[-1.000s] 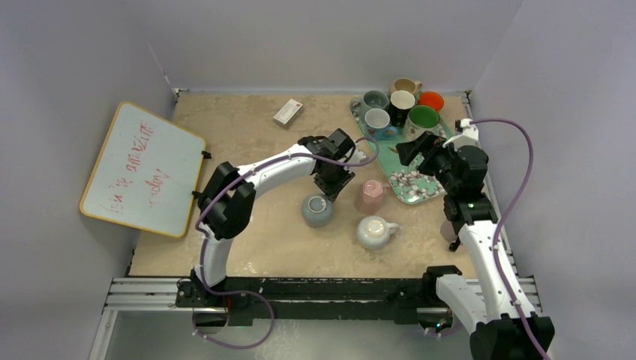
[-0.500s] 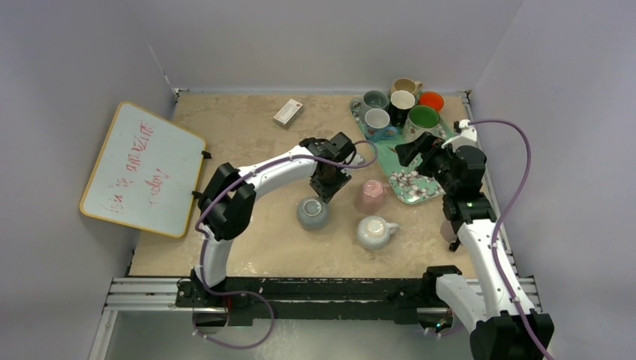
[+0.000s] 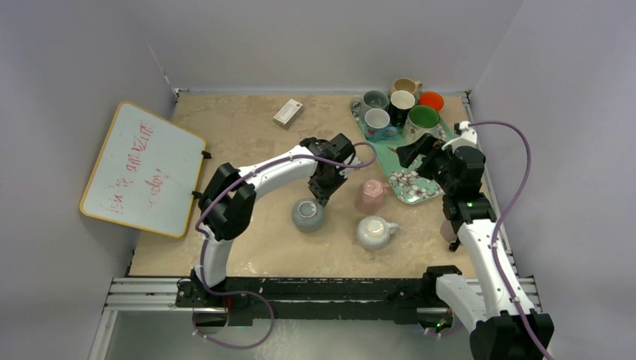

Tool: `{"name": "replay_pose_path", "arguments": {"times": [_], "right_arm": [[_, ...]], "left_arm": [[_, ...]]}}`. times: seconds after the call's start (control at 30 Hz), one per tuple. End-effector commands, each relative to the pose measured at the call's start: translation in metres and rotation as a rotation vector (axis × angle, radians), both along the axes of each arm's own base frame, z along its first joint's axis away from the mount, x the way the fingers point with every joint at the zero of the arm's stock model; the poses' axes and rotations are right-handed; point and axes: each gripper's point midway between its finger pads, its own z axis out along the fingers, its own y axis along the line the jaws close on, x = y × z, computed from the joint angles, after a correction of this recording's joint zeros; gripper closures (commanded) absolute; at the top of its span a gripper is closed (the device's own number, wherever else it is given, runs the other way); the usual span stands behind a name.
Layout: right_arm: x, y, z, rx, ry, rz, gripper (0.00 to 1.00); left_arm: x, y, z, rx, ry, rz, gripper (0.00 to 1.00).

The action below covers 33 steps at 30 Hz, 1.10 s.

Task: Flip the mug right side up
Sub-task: Turn over the cup at the center of the board.

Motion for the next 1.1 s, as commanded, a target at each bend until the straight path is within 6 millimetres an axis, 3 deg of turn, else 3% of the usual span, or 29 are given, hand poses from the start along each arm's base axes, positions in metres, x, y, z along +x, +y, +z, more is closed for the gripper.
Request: {"name": "replay_pose_path", "arguments": {"times": [0.0, 0.13, 0.33, 0.57, 0.83, 1.07], "right_arm": [[0.001, 0.007, 0.013, 0.017, -0.029, 0.04, 0.01], [0.001, 0.03, 0.029, 0.031, -0.121, 0.187, 0.04], [-0.005, 0.066, 0.035, 0.145, -0.187, 0.4, 0.17], [-0.011, 0.088, 0.044, 0.207, -0.249, 0.517, 0.33], [-0.024, 0.123, 0.053, 0.236, -0.297, 0.695, 0.46], [-0.038, 0.149, 0.053, 0.276, -0.313, 0.847, 0.44]], "left_arm": [[0.009, -0.008, 0.042, -0.078, -0.081, 0.03, 1.0], [0.018, -0.007, 0.068, -0.202, -0.12, 0.077, 1.0], [0.037, 0.007, 0.114, -0.51, -0.121, 0.188, 1.0], [0.046, 0.017, 0.143, -0.664, -0.217, 0.211, 1.0], [0.03, 0.003, 0.188, -0.856, -0.262, 0.119, 1.0], [0.01, -0.007, 0.224, -1.034, -0.254, 0.064, 1.0]]}}
